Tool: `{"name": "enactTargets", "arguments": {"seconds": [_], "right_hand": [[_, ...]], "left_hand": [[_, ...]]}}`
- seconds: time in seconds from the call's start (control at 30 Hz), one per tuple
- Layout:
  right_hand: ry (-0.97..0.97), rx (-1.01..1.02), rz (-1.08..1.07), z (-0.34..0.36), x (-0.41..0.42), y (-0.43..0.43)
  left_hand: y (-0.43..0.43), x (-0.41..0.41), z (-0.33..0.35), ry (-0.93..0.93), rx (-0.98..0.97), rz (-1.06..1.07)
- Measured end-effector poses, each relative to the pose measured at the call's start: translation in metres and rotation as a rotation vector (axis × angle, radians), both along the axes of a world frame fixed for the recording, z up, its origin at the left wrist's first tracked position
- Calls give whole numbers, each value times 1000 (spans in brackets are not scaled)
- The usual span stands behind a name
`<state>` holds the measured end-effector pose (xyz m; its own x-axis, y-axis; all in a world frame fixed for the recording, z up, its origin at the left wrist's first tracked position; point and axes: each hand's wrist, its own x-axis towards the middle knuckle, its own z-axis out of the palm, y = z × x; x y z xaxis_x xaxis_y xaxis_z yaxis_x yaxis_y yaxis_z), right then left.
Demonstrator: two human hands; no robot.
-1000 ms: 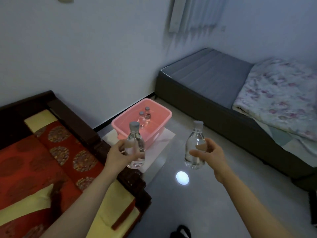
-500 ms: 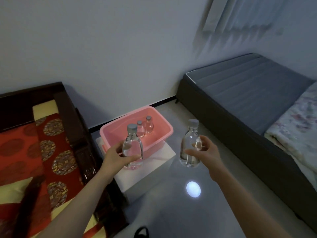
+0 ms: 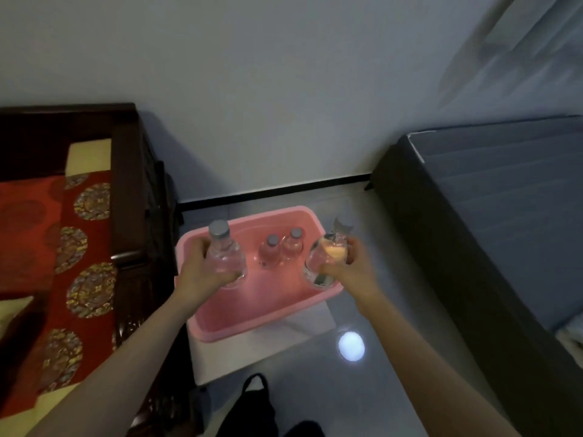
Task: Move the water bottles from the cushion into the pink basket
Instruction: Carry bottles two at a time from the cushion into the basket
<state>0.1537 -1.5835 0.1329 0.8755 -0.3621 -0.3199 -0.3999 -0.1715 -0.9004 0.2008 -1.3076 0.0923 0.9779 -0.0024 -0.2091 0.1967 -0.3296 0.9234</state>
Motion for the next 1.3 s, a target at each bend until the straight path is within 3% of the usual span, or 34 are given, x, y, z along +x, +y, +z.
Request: {"name": "enactTargets", "arguments": {"seconds": [0.23, 0.6, 0.67, 0.8, 1.0, 1.3], "right_hand": [[106, -28, 65, -82, 61, 3], [239, -170, 93, -155, 87, 10], [244, -214, 93, -163, 89, 14], [224, -316, 56, -182, 98, 23], [242, -406, 20, -207, 101, 28], [252, -413, 5, -227, 103, 26]], "left_hand": [[-23, 34, -68, 112, 22, 67], [-54, 57, -135, 221, 27, 149], [-60, 59, -142, 210, 39, 168], [-66, 71, -162, 81, 245, 197], [-77, 79, -183, 38, 164, 252], [-80, 87, -201, -2, 241, 199]]}}
